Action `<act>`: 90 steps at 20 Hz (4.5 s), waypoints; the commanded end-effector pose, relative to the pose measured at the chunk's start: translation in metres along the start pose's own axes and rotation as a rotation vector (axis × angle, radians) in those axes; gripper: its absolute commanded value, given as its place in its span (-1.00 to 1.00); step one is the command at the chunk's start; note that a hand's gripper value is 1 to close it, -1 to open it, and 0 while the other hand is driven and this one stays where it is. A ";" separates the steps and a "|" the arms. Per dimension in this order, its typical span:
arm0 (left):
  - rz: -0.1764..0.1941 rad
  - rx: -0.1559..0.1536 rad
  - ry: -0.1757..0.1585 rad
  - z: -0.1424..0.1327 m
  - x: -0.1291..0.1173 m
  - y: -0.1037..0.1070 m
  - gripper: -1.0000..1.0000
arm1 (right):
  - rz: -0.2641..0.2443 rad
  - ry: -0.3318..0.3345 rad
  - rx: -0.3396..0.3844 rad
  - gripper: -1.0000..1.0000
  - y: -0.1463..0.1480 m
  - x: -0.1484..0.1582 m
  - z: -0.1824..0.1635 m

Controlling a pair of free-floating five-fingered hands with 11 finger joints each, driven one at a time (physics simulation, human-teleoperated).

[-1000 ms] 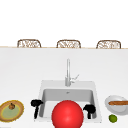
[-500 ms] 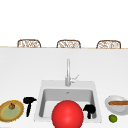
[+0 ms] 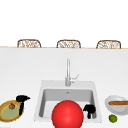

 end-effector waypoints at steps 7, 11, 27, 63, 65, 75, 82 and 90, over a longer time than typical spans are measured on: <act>0.047 0.022 0.031 0.064 0.003 -0.002 -1.00 | 0.000 0.000 0.000 0.00 0.000 0.000 0.000; 0.036 0.015 0.024 0.092 -0.006 -0.009 -1.00 | 0.000 0.000 0.000 0.00 0.000 0.000 0.000; 0.021 0.013 0.008 0.141 -0.091 -0.045 -1.00 | 0.000 0.000 0.000 0.00 0.000 0.000 0.000; -0.175 0.046 0.021 0.193 -0.150 -0.049 1.00 | 0.000 0.000 0.000 0.00 0.000 0.000 0.000; -0.183 0.050 0.025 0.190 -0.145 -0.037 1.00 | 0.000 0.000 0.000 0.00 0.000 0.000 0.000; -0.180 0.038 0.026 0.169 -0.118 0.008 1.00 | 0.000 0.000 0.000 0.00 0.000 0.000 0.000; -0.163 0.038 0.032 0.133 -0.097 0.042 1.00 | 0.000 0.000 0.000 0.00 0.000 0.000 0.000; -0.167 0.025 0.043 0.081 -0.076 0.075 1.00 | 0.000 0.000 0.000 0.00 0.000 0.000 0.000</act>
